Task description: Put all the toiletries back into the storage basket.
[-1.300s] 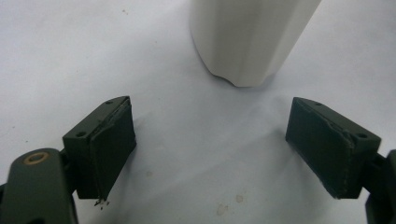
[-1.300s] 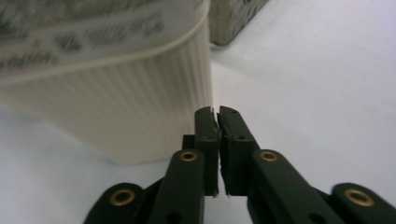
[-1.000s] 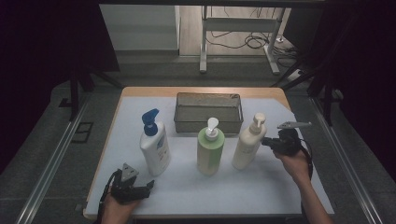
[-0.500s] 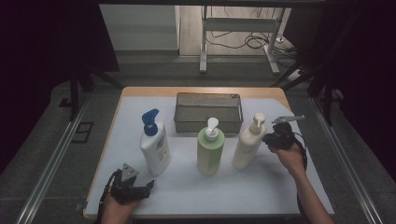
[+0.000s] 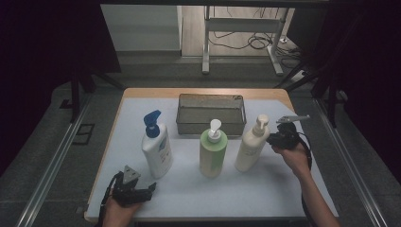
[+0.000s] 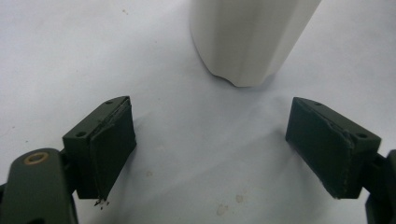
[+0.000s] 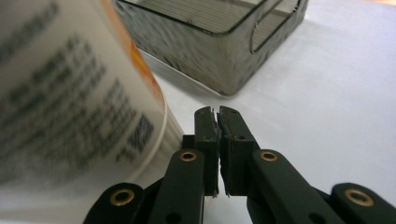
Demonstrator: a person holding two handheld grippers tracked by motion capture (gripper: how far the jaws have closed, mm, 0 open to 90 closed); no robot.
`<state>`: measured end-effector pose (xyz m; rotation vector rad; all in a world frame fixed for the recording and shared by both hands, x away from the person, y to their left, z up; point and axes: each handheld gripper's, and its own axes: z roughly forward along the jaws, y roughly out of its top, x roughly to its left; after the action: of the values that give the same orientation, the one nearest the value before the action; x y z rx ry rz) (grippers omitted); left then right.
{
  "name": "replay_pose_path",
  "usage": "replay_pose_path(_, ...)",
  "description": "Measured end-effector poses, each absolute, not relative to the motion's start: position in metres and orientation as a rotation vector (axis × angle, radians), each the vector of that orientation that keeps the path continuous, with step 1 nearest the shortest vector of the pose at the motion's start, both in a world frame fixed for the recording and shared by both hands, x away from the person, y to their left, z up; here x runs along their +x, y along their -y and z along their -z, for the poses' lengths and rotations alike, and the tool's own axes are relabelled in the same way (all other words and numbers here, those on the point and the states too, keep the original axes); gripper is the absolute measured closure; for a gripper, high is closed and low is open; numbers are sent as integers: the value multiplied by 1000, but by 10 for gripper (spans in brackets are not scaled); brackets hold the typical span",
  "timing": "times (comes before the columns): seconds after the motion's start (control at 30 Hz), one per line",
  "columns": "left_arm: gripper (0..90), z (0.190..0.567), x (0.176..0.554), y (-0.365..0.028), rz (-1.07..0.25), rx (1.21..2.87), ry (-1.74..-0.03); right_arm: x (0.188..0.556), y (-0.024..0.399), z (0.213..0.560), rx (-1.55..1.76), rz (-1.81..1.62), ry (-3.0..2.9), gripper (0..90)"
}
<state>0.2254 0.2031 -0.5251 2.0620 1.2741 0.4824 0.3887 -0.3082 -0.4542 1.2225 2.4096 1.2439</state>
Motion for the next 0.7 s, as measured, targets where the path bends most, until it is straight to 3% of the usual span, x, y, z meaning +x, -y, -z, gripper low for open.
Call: replay_pose_path(0.7, 153, 525, 225, -203, -483, 2063, -1274, 370, 318, 455, 1181, -1250, -2441, 890)
